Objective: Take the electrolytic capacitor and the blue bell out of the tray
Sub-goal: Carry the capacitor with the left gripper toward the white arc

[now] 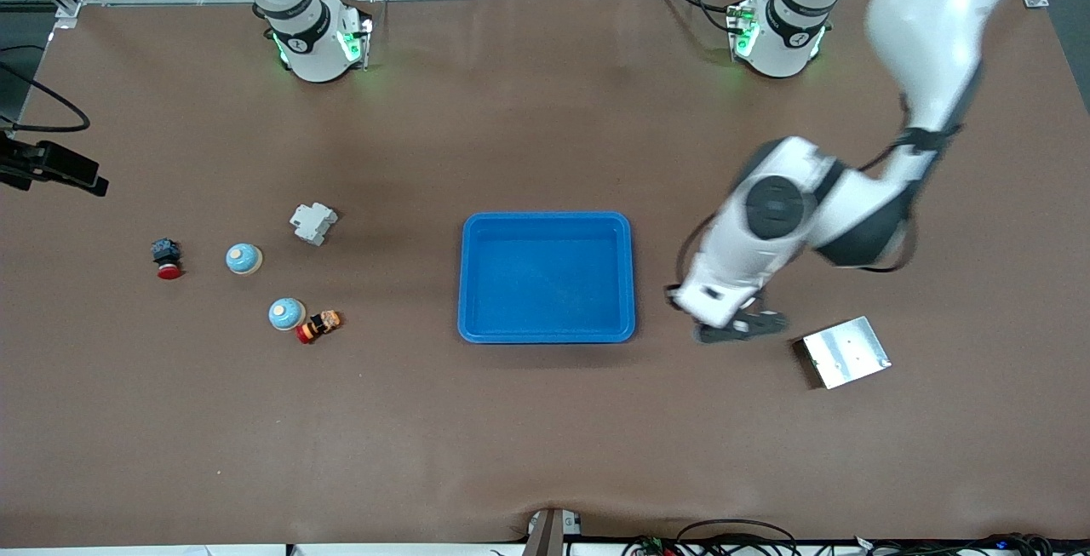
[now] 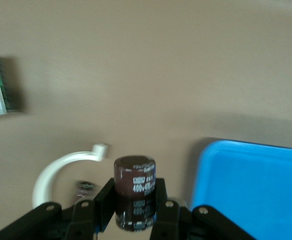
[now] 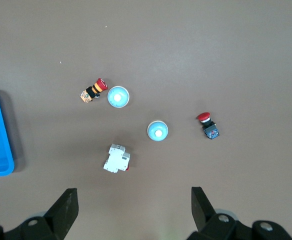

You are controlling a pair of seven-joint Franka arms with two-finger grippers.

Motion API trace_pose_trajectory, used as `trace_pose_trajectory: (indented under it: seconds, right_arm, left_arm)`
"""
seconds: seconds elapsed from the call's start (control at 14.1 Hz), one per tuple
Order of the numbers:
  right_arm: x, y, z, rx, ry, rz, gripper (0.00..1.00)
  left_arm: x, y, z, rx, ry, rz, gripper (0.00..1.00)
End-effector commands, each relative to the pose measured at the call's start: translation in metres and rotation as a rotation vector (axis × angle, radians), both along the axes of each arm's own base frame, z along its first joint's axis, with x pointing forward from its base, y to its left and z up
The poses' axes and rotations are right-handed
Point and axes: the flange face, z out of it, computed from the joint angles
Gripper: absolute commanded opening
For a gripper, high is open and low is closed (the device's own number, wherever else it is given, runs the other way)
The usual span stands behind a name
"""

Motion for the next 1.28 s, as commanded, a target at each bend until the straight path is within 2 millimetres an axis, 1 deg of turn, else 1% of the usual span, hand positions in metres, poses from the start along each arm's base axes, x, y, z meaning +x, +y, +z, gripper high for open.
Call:
trace_pose_trajectory:
  seconds: [0.0,0.14,0.28,0.43,0.5,0.57,0.64,0.71,0.78,1.0,1.21]
  right_arm:
    - [-0.013,0.0,-0.006,-0.006,-0.018,0.002,1.0]
    - [-0.018,0.001,-0.008,-0.006,-0.021,0.003,1.0]
    - [-0.016,0.002,-0.006,-0.006,-0.026,0.004,1.0]
    - [-0.014,0.007,0.0,-0.008,-0.033,0.013,1.0]
    - [-0.014,0.01,0.0,-0.008,-0.038,0.018,1.0]
    - [-0.013,0.01,0.0,-0.007,-0.04,0.017,1.0]
    - [-0.013,0.012,0.0,-0.007,-0.041,0.02,1.0]
    - [-0.013,0.013,-0.001,-0.007,-0.043,0.021,1.0]
    - [-0.012,0.013,0.0,-0.006,-0.052,0.02,1.0]
    - [-0.009,0.014,0.0,-0.006,-0.066,0.022,1.0]
    - [-0.009,0.006,0.0,-0.005,-0.069,0.011,1.0]
  left_arm:
    - [-0.013,0.065,0.025,0.007,-0.001,-0.074,0.0]
    - [-0.01,0.11,0.029,0.015,-0.006,-0.14,0.0]
    - [-0.008,0.146,0.027,0.018,-0.013,-0.205,0.0]
    - [-0.013,0.182,0.019,0.037,-0.043,-0.242,0.0]
    - [-0.017,0.195,0.015,0.032,-0.073,-0.253,0.0]
    - [-0.023,0.215,0.007,0.038,-0.086,-0.273,0.0]
    - [-0.027,0.23,0.002,0.036,-0.103,-0.281,0.0]
    - [-0.033,0.241,-0.008,0.035,-0.109,-0.273,0.0]
    - [-0.041,0.238,-0.014,0.048,-0.128,-0.286,0.0]
    - [-0.068,0.218,-0.035,0.056,-0.16,-0.261,0.0]
    - [-0.091,0.199,-0.06,-0.002,-0.217,-0.229,0.0]
